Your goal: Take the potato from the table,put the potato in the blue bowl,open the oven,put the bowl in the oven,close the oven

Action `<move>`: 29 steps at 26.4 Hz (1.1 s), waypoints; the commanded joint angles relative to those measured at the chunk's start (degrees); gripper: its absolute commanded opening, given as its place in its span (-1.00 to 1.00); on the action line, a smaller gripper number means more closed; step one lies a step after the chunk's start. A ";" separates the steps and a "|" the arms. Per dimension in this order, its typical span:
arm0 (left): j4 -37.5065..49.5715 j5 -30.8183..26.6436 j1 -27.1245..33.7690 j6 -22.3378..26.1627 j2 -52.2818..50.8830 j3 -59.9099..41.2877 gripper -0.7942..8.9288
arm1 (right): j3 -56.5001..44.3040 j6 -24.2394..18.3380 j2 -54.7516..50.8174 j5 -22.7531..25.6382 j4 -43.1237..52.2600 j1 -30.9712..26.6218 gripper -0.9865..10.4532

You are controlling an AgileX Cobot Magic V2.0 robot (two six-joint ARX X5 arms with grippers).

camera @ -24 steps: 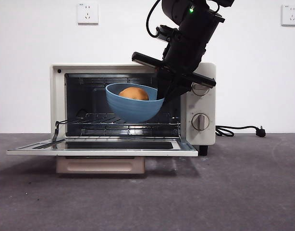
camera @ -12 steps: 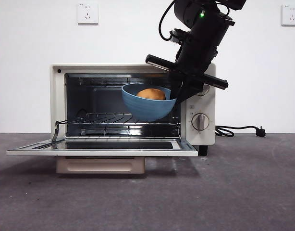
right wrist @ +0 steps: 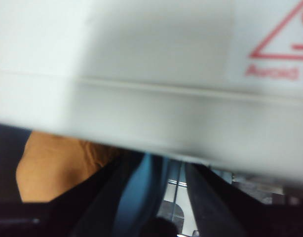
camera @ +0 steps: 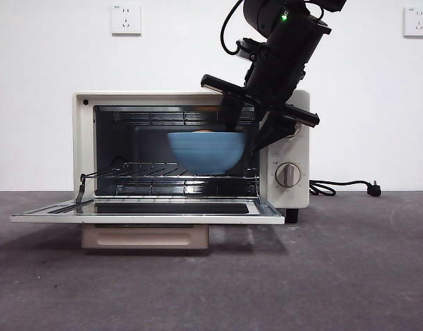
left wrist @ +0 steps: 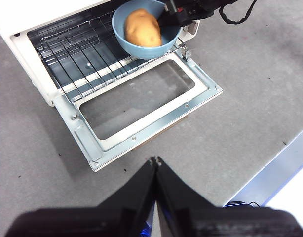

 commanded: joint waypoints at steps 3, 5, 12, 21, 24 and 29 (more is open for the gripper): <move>0.09 -0.13 -0.17 0.68 -0.13 -0.37 -0.85 | -0.31 -0.07 -0.55 0.87 -0.04 -0.74 -0.43; 0.13 -0.17 -0.17 0.68 -0.13 -0.37 -0.85 | -0.31 -0.09 -1.75 0.83 -0.63 -0.74 -0.43; 0.46 -0.33 -0.17 0.70 0.04 -0.37 -0.85 | -0.31 -1.03 -7.21 0.79 -5.40 -0.74 -0.43; 8.81 0.07 0.17 -1.44 0.63 -6.69 -0.85 | -0.31 -8.41 -17.27 -4.94 -18.16 -0.57 -0.43; 14.47 0.20 1.51 -3.02 0.79 -12.52 -0.85 | -0.31 -12.41 -21.49 -7.45 -23.91 -0.57 -0.44; 25.14 4.94 6.21 -5.68 0.81 -21.42 -0.85 | -0.31 -17.81 -28.65 -8.28 -33.38 -0.39 -0.44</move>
